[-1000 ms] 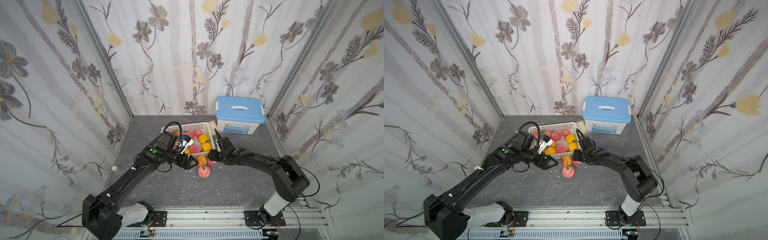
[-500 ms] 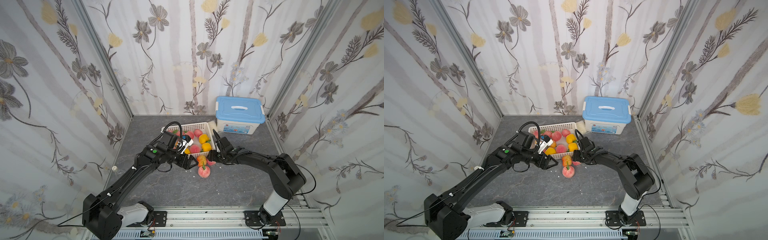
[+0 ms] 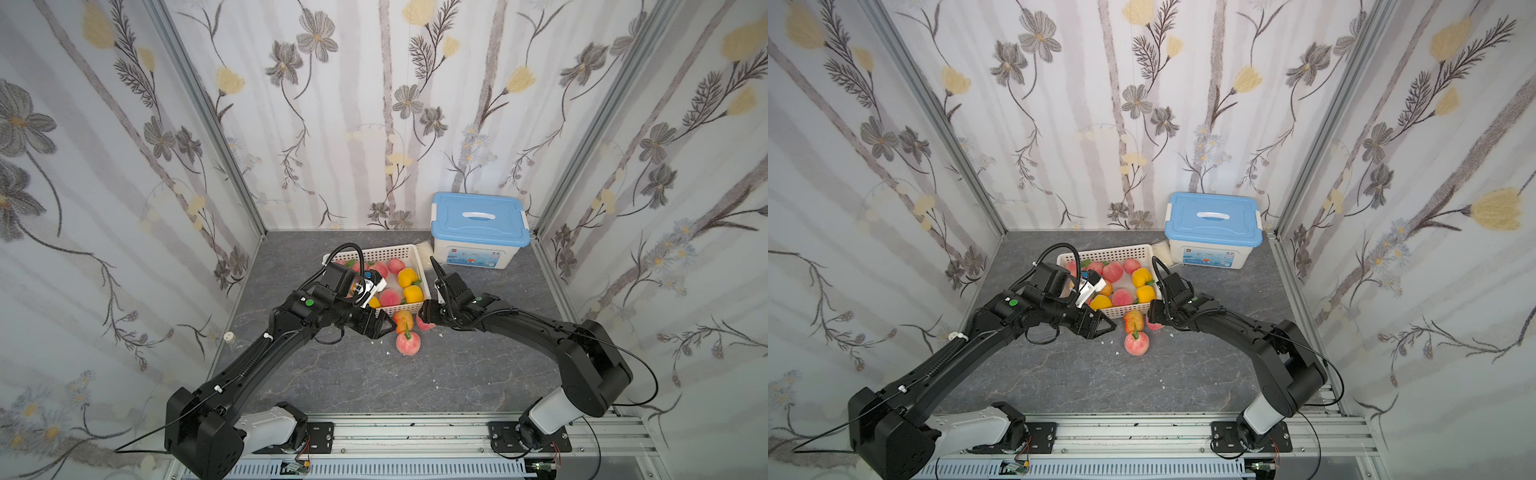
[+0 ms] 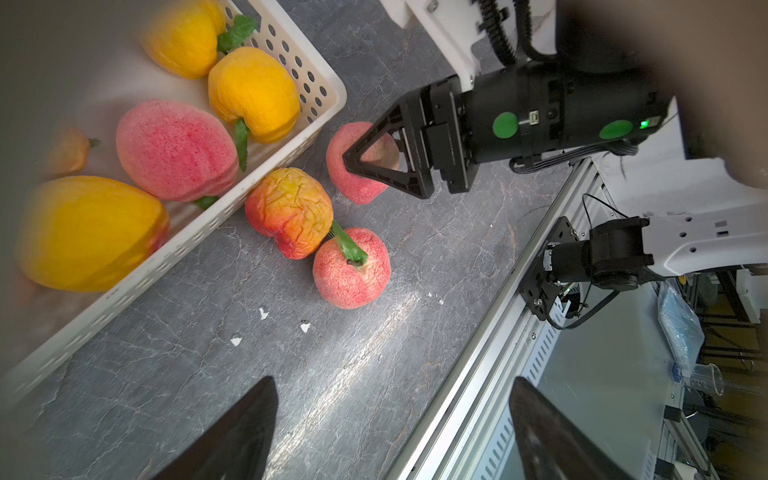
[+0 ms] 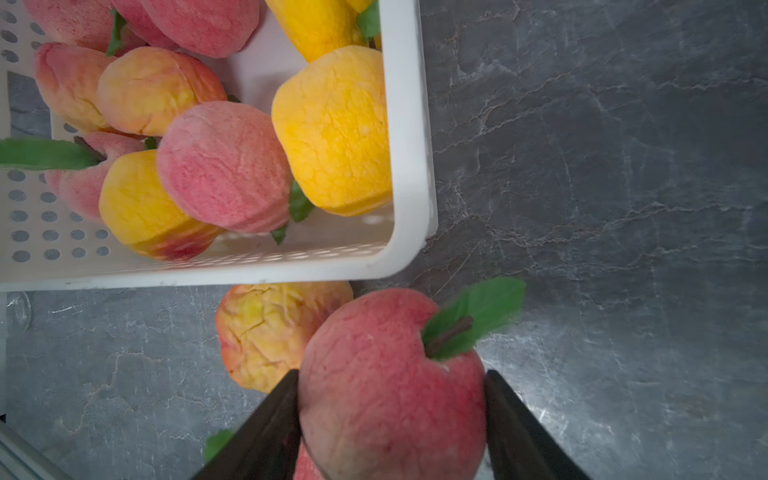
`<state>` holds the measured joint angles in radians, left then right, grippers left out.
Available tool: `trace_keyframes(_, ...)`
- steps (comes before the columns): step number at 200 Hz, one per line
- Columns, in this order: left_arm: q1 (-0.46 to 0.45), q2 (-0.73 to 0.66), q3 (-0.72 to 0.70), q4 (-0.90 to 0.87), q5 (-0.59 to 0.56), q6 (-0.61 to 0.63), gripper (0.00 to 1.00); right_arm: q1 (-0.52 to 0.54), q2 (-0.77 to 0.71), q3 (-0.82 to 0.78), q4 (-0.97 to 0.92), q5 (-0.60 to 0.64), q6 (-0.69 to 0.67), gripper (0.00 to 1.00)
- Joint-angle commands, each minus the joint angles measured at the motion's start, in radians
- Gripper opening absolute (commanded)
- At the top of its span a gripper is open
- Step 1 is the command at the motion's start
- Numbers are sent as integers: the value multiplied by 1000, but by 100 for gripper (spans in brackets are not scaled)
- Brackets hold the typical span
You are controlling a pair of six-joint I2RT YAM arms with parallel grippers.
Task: Put the peaches into the basket
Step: Pick up the peach from the center of the board, then place the peach in the basket.
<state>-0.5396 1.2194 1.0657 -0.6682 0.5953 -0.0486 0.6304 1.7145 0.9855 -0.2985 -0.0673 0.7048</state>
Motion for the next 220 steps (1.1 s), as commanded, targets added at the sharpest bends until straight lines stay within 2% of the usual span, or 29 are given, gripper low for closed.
trace_keyframes(1,0,5,8,-4,-6,19,88,3,-65,-14,-40,30,-13,64)
trace_keyframes(40,1,8,8,-2,-9,15,89,4,-189,-8,-97,54,-42,63)
trace_keyframes(70,2,7,8,-2,-12,15,88,3,-187,94,-124,81,-98,63)
trace_keyframes(96,1,4,7,-3,-20,14,89,2,-123,223,-131,91,-157,64)
trace_keyframes(163,2,-1,8,-11,-37,19,88,5,177,544,-95,115,-292,63)
trace_keyframes(220,6,1,8,-11,-43,21,89,26,390,762,-120,112,-339,63)
